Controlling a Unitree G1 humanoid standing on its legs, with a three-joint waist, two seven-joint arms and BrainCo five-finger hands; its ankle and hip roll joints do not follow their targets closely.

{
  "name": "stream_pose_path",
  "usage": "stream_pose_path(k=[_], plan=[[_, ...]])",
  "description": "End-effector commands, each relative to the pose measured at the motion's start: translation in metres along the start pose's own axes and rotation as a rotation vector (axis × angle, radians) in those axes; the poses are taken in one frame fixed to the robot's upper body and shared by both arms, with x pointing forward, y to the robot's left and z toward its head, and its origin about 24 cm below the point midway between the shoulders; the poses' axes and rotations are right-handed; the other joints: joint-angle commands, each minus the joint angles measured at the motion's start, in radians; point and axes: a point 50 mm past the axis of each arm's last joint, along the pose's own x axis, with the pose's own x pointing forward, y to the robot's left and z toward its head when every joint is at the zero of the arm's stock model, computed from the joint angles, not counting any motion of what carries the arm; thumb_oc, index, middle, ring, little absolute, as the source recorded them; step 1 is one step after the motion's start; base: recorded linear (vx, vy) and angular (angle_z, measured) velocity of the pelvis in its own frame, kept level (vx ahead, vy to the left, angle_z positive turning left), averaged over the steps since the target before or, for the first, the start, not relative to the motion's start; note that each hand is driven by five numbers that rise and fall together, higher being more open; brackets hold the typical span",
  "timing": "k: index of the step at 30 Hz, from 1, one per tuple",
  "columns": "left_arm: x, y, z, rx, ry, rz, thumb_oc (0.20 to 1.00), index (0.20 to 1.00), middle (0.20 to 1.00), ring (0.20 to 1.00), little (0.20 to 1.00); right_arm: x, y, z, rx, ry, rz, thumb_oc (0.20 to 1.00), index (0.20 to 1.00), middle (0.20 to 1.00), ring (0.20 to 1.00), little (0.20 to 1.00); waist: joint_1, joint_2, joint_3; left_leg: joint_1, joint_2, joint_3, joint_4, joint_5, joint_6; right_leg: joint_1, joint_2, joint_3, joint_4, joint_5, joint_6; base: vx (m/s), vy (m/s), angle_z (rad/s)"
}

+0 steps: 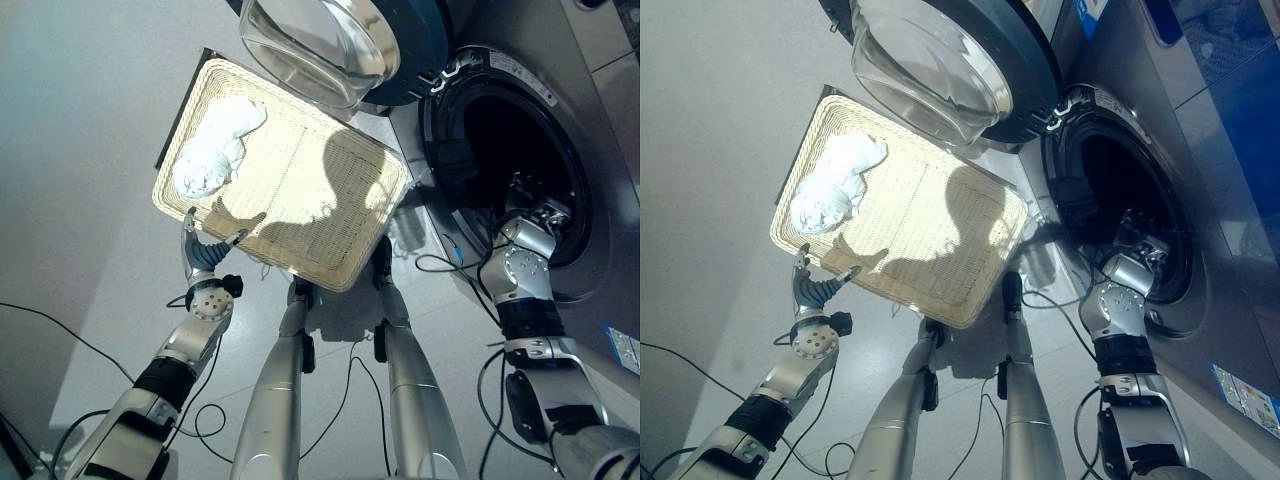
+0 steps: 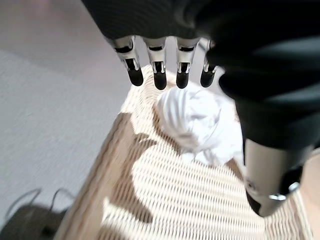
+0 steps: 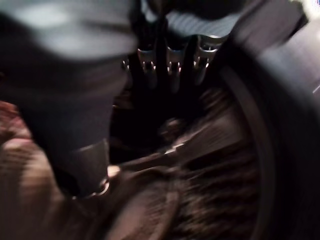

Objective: Put the clothes into the washing machine.

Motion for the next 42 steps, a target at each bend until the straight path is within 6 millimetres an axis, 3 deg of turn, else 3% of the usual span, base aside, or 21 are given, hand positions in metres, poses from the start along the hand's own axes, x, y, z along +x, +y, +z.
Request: stream_pose_path(k=[1,3,9,13,18,25,26,32,38,42], plan=[[0.013,0.012,0.027,0.005,-0.161,0.111,1.000,1.000,1.000,1.000,1.000,0.002,0.009,0.029,-0.229,-0.072,0.102,1.000,1.000,1.000,1.000,1.000,-0.015,0.072,-0.015,-0.050,-0.025,-0.033,-0.036,0.065,0.008,0.027,0.042,-0.100,0.067,-0.063,0.030,0.00,0.000,0.00],[0.016,0.012,0.030,0.037,-0.198,0.126,1.000,1.000,1.000,1.000,1.000,0.003,-0.009,0.033,-0.296,-0.094,0.109,1.000,1.000,1.000,1.000,1.000,-0.012,0.061,-0.015,-0.052,-0.027,-0.036,-0.041,0.068,0.006,0.026,0.041,-0.109,0.058,-0.056,0.030,0.00,0.000,0.00],[0.021,0.012,0.038,0.133,-0.246,0.182,1.000,1.000,1.000,1.000,1.000,0.002,-0.011,0.019,-0.546,-0.088,0.152,1.000,1.000,1.000,1.000,1.000,-0.010,0.057,-0.015,-0.063,-0.026,-0.032,-0.043,0.071,0.004,0.012,0.039,-0.113,0.052,-0.048,0.031,-0.01,0.023,-0.02],[0.031,0.025,0.037,0.268,-0.248,0.316,1.000,1.000,1.000,1.000,1.000,-0.010,-0.024,0.002,-0.674,-0.016,0.180,1.000,1.000,1.000,1.000,1.000,-0.028,0.045,-0.015,-0.076,-0.023,-0.021,-0.033,0.068,0.001,-0.003,0.042,-0.102,0.054,-0.048,0.030,-0.02,0.072,-0.02],[0.041,0.036,0.027,0.386,-0.162,0.402,1.000,1.000,1.000,1.000,1.000,-0.031,-0.048,-0.024,-0.731,0.140,0.221,1.000,1.000,1.000,1.000,1.000,-0.057,0.027,-0.015,-0.083,-0.018,-0.002,-0.009,0.052,-0.001,-0.015,0.049,-0.080,0.064,-0.055,0.029,-0.01,0.079,-0.02],[0.050,0.037,0.017,0.469,-0.046,0.388,1.000,1.000,1.000,1.000,1.000,-0.060,-0.071,-0.061,-0.743,0.373,0.250,1.000,1.000,1.000,1.000,1.000,-0.095,0.006,-0.015,-0.095,-0.011,0.027,0.000,0.051,-0.002,-0.033,0.065,-0.052,0.069,-0.053,0.026,-0.01,0.085,-0.10],[0.052,0.036,0.015,0.515,-0.001,0.369,1.000,1.000,1.000,1.000,1.000,-0.078,-0.080,-0.077,-0.761,0.479,0.273,1.000,1.000,1.000,1.000,1.000,-0.112,-0.002,-0.015,-0.104,-0.008,0.041,0.004,0.052,-0.003,-0.045,0.070,-0.039,0.072,-0.054,0.024,-0.01,0.107,-0.12],[0.057,0.037,0.007,0.610,0.124,0.331,1.000,1.000,1.000,1.000,1.000,-0.103,-0.098,-0.091,-0.752,0.615,0.280,1.000,1.000,1.000,1.000,1.000,-0.143,-0.018,-0.015,-0.121,-0.005,0.062,0.017,0.047,-0.003,-0.067,0.078,-0.020,0.074,-0.055,0.024,0.00,0.099,-0.11],[0.066,0.046,0.005,0.660,0.209,0.326,1.000,1.000,1.000,1.000,1.000,-0.110,-0.100,-0.094,-0.766,0.658,0.322,1.000,1.000,1.000,1.000,1.000,-0.162,-0.029,-0.015,-0.129,-0.001,0.074,0.014,0.047,-0.005,-0.081,0.082,-0.007,0.071,-0.054,0.026,0.00,0.065,-0.13],[0.079,0.066,0.009,0.726,0.303,0.399,1.000,1.000,1.000,1.000,1.000,-0.108,-0.087,-0.094,-0.759,0.661,0.381,1.000,1.000,1.000,1.000,1.000,-0.179,-0.047,-0.015,-0.159,-0.003,0.080,0.052,0.030,-0.007,-0.109,0.082,0.003,0.063,-0.045,0.027,0.00,0.045,-0.06]])
